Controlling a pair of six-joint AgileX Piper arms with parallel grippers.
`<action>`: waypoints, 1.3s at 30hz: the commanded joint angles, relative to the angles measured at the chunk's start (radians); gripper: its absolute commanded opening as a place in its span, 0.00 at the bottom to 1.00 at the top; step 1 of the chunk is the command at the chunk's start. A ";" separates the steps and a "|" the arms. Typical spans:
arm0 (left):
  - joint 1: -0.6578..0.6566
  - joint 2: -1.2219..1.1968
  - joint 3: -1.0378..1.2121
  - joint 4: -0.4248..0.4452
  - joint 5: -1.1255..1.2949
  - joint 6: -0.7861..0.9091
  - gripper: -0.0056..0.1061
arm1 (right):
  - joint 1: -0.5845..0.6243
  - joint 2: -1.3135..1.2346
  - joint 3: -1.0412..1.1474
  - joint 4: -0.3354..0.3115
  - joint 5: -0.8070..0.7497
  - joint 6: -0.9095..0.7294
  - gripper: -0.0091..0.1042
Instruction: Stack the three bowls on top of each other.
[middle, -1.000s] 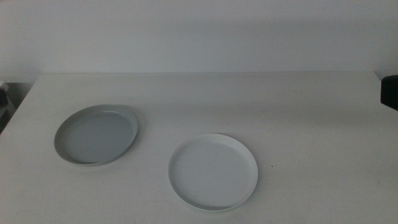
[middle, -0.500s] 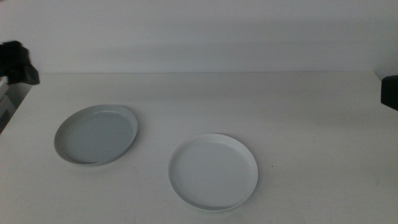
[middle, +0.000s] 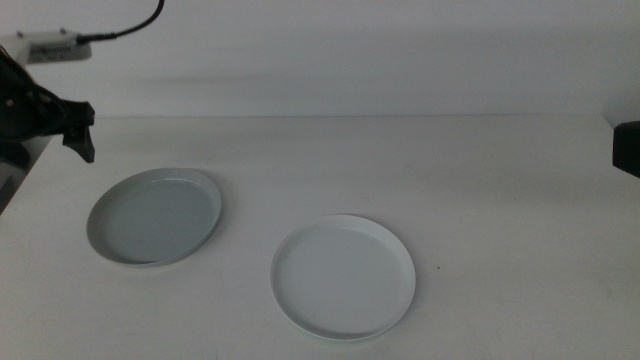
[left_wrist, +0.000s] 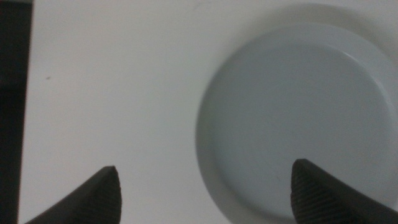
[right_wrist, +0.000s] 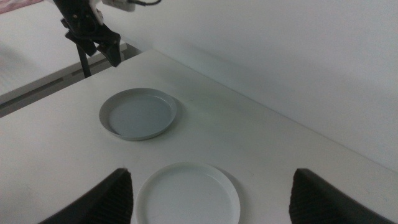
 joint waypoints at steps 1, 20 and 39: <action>0.023 0.012 -0.064 -0.055 -0.017 0.046 0.86 | 0.004 0.001 -0.023 0.004 -0.063 -0.006 0.66; 0.031 0.278 -0.086 -0.239 -0.068 0.195 0.54 | 0.004 0.001 -0.023 0.004 -0.063 -0.006 0.66; -0.044 -0.067 -0.029 -0.273 0.002 0.153 0.01 | 0.004 0.001 -0.023 0.004 -0.063 -0.006 0.66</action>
